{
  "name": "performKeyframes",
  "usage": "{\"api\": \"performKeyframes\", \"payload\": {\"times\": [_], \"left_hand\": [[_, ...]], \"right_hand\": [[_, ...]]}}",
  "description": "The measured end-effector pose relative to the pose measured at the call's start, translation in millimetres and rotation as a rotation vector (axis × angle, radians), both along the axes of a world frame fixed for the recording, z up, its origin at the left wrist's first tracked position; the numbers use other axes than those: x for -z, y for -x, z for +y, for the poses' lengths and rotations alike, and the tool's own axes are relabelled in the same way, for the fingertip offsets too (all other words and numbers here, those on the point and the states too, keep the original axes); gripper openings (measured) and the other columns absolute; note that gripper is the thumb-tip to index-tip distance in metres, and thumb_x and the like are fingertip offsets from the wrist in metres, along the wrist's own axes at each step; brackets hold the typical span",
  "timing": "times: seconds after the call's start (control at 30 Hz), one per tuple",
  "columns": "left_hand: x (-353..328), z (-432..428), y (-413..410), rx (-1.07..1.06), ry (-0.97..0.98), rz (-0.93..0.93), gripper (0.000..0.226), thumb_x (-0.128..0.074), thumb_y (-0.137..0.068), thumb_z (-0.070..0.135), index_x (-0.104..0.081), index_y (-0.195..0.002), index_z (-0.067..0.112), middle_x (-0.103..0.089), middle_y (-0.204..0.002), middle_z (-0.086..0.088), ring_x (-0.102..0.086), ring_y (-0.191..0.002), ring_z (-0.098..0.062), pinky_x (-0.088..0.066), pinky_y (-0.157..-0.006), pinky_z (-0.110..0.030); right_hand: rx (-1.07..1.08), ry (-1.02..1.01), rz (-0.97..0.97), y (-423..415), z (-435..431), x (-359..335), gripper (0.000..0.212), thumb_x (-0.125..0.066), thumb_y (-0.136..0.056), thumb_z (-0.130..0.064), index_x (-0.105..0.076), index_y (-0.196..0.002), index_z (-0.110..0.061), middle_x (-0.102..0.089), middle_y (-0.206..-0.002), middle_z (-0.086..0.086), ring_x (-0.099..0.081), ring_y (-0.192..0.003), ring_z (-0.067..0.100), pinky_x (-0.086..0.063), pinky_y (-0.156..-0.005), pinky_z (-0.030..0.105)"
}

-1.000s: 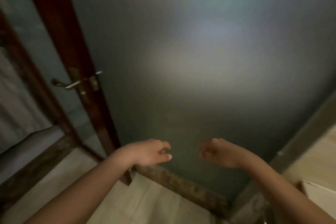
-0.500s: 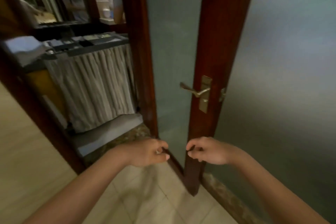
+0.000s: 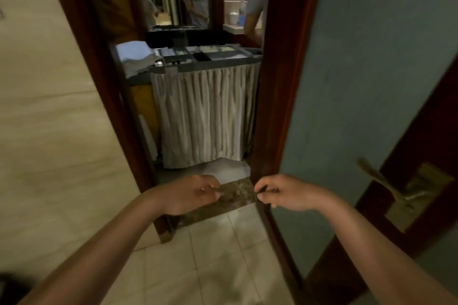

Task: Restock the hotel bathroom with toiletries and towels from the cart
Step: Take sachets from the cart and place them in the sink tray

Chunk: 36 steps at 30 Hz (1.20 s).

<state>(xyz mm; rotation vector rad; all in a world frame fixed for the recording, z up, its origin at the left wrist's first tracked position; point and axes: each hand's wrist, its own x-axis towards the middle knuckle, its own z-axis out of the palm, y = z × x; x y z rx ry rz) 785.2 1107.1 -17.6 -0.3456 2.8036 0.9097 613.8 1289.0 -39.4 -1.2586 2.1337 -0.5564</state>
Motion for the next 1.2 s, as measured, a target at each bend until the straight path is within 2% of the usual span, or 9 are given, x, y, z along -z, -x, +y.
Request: {"api": "performKeyframes", "payload": {"times": [0.1,0.3,0.43,0.57,0.7,0.87,0.93,1.03,1.2], "left_hand": [[4,-27,35,-0.107,-0.046,-0.021,0.035,-0.047,-0.093,0.041,-0.050,-0.126,0.028,-0.054,-0.119,0.009,-0.053,-0.109,-0.009,-0.043,-0.097,-0.027],[-6,-75,124,-0.132,-0.045,-0.022,0.038,-0.044,-0.095,0.038,-0.048,-0.129,0.021,-0.054,-0.129,0.001,-0.053,-0.113,-0.013,-0.042,-0.100,-0.032],[-19,-108,172,-0.151,-0.063,0.036,0.034,-0.042,-0.097,0.029,-0.051,-0.125,0.011,-0.055,-0.125,-0.002,-0.052,-0.114,-0.018,-0.040,-0.101,-0.033],[-24,-139,209,-0.164,-0.082,0.084,0.020,-0.044,-0.097,0.020,-0.055,-0.108,0.008,-0.056,-0.109,-0.006,-0.054,-0.105,-0.024,-0.040,-0.087,-0.026],[-20,-182,237,-0.218,-0.100,0.084,0.030,-0.044,-0.097,0.021,-0.051,-0.122,0.006,-0.057,-0.120,-0.014,-0.055,-0.110,-0.027,-0.044,-0.096,-0.035],[-9,-250,281,-0.254,-0.173,0.078,0.026,-0.045,-0.096,0.031,-0.049,-0.121,0.025,-0.058,-0.115,0.006,-0.056,-0.105,-0.008,-0.043,-0.084,-0.013],[-8,-282,302,-0.249,-0.153,0.095,0.028,-0.046,-0.095,0.031,-0.050,-0.122,0.023,-0.058,-0.116,0.004,-0.055,-0.108,-0.009,-0.042,-0.089,-0.017],[-7,-335,335,-0.252,-0.152,0.101,0.031,-0.047,-0.095,0.030,-0.052,-0.122,0.017,-0.059,-0.120,-0.002,-0.054,-0.112,-0.013,-0.041,-0.093,-0.022],[-11,-425,392,-0.230,-0.106,0.062,0.031,-0.045,-0.095,0.035,-0.052,-0.122,0.022,-0.059,-0.116,0.002,-0.054,-0.104,-0.009,-0.040,-0.078,-0.011]], "right_hand": [[-0.075,0.012,-0.027,40,-48,2,0.026,-0.055,-0.092,-0.031,-0.058,-0.114,-0.020,-0.063,-0.090,-0.006,-0.061,-0.071,0.005,-0.050,-0.077,0.028],[-0.115,0.043,-0.064,129,-129,-8,0.020,-0.055,-0.092,-0.033,-0.056,-0.111,-0.026,-0.061,-0.096,-0.003,-0.062,-0.080,0.013,-0.051,-0.083,0.035],[-0.161,0.050,-0.038,182,-171,-18,0.011,-0.053,-0.093,-0.031,-0.056,-0.102,-0.027,-0.057,-0.091,-0.011,-0.057,-0.085,0.008,-0.048,-0.075,0.025],[-0.187,0.019,0.046,223,-209,-28,0.020,-0.050,-0.093,-0.038,-0.058,-0.106,-0.025,-0.059,-0.101,-0.006,-0.058,-0.096,0.011,-0.048,-0.077,0.026],[-0.220,0.006,0.062,257,-250,-30,0.030,-0.049,-0.094,-0.039,-0.056,-0.118,-0.022,-0.056,-0.106,-0.007,-0.056,-0.098,0.009,-0.046,-0.080,0.024],[-0.204,-0.033,0.026,305,-305,-17,0.030,-0.051,-0.093,-0.039,-0.056,-0.119,-0.026,-0.054,-0.104,-0.011,-0.054,-0.095,0.004,-0.045,-0.077,0.019],[-0.186,-0.044,0.011,324,-332,-16,0.028,-0.052,-0.092,-0.038,-0.057,-0.117,-0.028,-0.054,-0.101,-0.013,-0.055,-0.094,0.003,-0.045,-0.078,0.018],[-0.172,-0.060,0.042,353,-379,-20,0.030,-0.052,-0.092,-0.037,-0.056,-0.119,-0.026,-0.058,-0.109,-0.008,-0.057,-0.100,0.009,-0.050,-0.089,0.030],[-0.125,-0.054,0.051,400,-454,-33,0.035,-0.049,-0.094,-0.037,-0.053,-0.126,-0.024,-0.055,-0.124,0.001,-0.054,-0.109,0.013,-0.048,-0.094,0.034]]}}
